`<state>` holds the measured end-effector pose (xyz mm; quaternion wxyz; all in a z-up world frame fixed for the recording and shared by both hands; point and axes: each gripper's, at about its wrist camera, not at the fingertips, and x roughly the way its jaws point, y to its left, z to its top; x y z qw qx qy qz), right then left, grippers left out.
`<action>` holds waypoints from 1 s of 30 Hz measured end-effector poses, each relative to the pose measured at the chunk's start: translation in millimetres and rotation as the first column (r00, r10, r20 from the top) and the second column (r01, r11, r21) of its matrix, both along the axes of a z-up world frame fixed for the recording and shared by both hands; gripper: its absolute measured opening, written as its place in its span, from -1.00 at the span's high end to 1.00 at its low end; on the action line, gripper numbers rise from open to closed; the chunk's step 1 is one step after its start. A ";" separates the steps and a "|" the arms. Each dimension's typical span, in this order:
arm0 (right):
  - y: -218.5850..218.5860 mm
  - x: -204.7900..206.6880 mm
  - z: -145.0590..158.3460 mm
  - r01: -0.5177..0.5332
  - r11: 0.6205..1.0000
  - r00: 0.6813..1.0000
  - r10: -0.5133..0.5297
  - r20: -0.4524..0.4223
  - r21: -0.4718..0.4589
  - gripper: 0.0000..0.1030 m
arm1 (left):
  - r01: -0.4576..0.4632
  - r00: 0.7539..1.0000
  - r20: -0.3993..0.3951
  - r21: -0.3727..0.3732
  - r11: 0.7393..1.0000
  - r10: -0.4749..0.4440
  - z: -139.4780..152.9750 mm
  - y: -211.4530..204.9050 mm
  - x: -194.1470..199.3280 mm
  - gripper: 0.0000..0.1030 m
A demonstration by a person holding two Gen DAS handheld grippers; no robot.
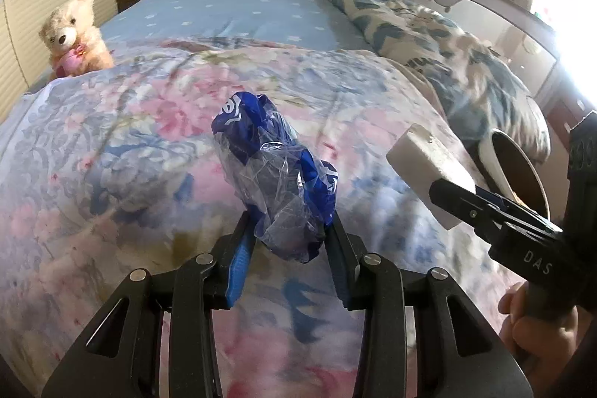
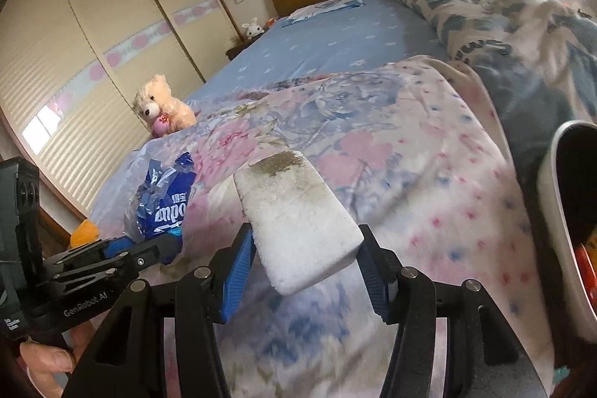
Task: Collect trash
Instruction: 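Carry the blue wrapper and white sponge with both tools over the bin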
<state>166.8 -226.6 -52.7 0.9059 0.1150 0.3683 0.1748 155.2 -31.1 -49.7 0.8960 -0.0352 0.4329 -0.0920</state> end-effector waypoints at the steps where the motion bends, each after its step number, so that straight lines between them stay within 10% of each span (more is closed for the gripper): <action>1: -1.6 -3.4 0.8 0.004 1.000 1.000 -0.004 0.002 0.001 -0.07 | 0.010 1.000 0.002 0.003 1.000 -0.010 0.4 -4.1 -3.0 0.30; 30: -82.6 -73.2 15.6 0.157 0.986 0.987 -0.159 0.037 0.054 -0.07 | 0.205 0.979 0.010 0.024 0.978 -0.205 9.9 -89.0 -40.3 0.30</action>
